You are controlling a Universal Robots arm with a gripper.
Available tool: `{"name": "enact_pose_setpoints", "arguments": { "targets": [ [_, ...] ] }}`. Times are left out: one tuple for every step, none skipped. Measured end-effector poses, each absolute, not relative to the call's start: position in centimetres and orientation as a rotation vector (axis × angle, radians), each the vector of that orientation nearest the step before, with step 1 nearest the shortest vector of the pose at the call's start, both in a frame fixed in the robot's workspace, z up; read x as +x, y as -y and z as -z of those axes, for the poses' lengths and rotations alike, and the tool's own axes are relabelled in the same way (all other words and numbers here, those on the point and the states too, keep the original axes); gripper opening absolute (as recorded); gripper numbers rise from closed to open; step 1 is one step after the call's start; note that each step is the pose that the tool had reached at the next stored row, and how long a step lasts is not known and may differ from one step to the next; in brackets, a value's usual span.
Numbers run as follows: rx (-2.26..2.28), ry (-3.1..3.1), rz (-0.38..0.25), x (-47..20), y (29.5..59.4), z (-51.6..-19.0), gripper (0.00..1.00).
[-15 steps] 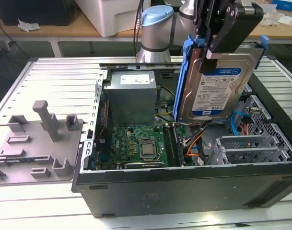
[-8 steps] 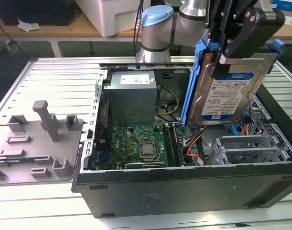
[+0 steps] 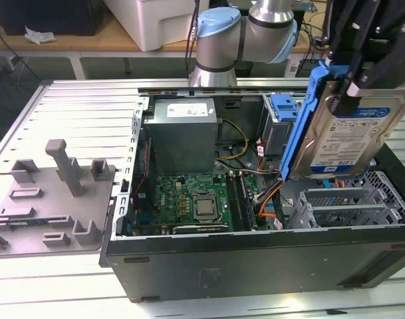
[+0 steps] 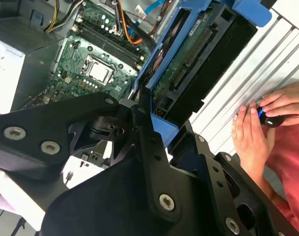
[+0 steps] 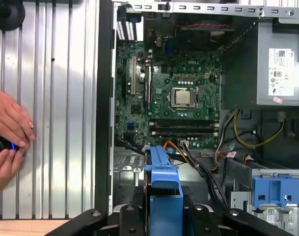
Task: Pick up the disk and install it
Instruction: 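Insert the disk into the insertion slot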
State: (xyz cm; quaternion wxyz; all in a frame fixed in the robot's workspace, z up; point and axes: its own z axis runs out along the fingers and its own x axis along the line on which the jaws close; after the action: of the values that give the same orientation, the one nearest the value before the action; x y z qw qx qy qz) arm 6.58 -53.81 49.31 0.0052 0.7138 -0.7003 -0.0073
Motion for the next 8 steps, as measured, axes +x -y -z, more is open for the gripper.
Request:
{"name": "enact_pose_setpoints", "arguments": {
  "targets": [
    [2.235, 2.193, 0.023, 6.8, 53.9, -49.3, 0.37],
    [2.235, 2.193, 0.023, 7.2, 54.0, -49.3, 0.37],
    [2.235, 2.193, 0.024, 7.4, 54.0, -49.3, 0.37],
    [2.236, 2.193, 0.024, 7.7, 54.0, -49.3, 0.37],
    [2.236, 2.194, 0.025, 8.1, 54.1, -49.3, 0.37],
    [2.236, 2.194, 0.025, 8.3, 54.1, -49.3, 0.37],
    [2.236, 2.194, 0.025, 8.5, 54.1, -49.3, 0.37],
    [2.236, 2.194, 0.025, 8.7, 54.1, -49.3, 0.37]
  ]
}}
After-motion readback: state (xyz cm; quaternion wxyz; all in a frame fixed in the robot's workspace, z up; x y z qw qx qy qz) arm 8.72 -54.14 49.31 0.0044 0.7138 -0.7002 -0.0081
